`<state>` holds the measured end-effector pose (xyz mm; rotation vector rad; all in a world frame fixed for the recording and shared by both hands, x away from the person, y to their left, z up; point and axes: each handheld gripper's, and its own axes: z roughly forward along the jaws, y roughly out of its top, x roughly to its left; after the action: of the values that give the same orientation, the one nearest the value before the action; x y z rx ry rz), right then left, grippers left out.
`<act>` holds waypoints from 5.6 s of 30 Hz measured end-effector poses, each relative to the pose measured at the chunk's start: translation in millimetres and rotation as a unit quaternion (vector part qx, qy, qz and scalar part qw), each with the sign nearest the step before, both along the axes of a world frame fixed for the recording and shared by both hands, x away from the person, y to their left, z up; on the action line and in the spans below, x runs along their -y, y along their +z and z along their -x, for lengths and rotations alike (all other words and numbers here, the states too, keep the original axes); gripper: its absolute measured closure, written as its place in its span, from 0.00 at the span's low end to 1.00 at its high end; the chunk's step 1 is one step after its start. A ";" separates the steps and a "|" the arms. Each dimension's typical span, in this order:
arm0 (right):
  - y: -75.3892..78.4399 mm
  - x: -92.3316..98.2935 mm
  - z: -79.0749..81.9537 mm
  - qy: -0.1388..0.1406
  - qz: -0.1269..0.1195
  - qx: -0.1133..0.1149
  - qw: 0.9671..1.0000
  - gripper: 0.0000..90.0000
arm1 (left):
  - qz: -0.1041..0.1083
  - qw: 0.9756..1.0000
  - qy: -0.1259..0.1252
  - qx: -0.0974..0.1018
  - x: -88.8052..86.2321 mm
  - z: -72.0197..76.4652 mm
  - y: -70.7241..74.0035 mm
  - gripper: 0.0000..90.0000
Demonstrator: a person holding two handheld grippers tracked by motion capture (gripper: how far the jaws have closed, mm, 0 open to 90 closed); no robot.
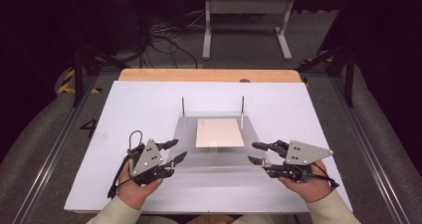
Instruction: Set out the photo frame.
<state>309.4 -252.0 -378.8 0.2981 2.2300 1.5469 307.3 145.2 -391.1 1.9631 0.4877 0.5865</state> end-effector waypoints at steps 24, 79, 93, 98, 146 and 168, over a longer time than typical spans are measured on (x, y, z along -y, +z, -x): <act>41.6 -3.2 14.7 -0.063 -0.010 0.068 0.996 0.68 | 0.031 0.999 0.010 0.034 2.1 6.5 45.9 0.62; 79.0 -1.1 15.5 -0.104 -0.125 0.083 0.983 0.61 | 0.101 0.993 0.044 0.030 -7.6 17.5 83.3 0.44; 50.1 3.8 -21.9 -0.136 -0.111 0.027 0.984 0.64 | 0.073 0.995 0.061 -0.010 -21.8 3.0 53.0 0.40; 47.9 4.1 -25.8 -0.137 -0.110 0.025 0.984 0.63 | 0.067 0.995 0.064 -0.027 -24.1 -0.7 44.4 0.39; 54.5 37.7 -7.9 -0.186 -0.065 -0.031 0.980 0.28 | 0.071 0.992 0.086 -0.065 -58.4 -3.7 16.1 0.31; 19.4 84.8 -5.4 -0.238 -0.036 -0.075 0.968 0.08 | 0.061 0.989 0.106 -0.081 -80.7 -11.6 -7.0 0.25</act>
<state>314.8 -336.8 -359.3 0.9245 2.0077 1.3758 318.9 225.9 -398.1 1.8625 0.8219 0.5187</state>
